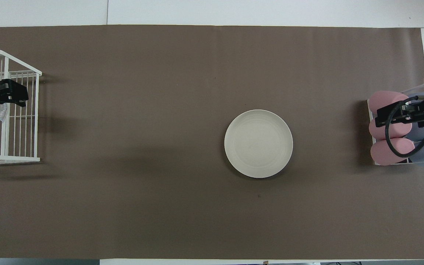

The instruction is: Wipe plate with sponge

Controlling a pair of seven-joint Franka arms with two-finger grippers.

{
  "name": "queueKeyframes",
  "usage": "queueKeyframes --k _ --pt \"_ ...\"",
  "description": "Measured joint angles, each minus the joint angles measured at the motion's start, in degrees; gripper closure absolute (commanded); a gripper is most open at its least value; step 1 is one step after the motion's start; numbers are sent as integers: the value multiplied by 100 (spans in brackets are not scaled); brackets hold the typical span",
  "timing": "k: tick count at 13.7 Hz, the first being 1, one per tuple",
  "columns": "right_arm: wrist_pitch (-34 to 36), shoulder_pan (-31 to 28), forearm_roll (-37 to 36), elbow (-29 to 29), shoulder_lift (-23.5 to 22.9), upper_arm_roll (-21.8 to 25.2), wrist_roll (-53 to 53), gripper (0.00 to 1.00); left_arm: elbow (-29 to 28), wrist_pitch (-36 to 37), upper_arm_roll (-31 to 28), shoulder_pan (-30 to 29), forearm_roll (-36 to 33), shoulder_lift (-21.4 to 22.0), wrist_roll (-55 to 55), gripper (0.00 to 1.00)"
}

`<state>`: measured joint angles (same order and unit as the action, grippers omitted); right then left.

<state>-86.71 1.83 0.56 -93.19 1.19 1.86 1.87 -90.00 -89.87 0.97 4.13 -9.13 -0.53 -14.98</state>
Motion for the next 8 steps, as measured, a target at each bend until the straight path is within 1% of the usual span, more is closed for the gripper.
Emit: queueKeyframes --k 2,4,6,8 --pt "0 0 0 0 0 0 0 0 -6 297 -1 -56 393 256 186 0" --pt "0 0 0 0 0 0 0 0 -40 565 10 -56 574 405 339 0" --pt "0 0 0 0 0 0 0 0 -129 601 9 -56 771 449 384 0" --pt "0 0 0 0 0 0 0 0 -295 426 1 -65 921 445 384 0"
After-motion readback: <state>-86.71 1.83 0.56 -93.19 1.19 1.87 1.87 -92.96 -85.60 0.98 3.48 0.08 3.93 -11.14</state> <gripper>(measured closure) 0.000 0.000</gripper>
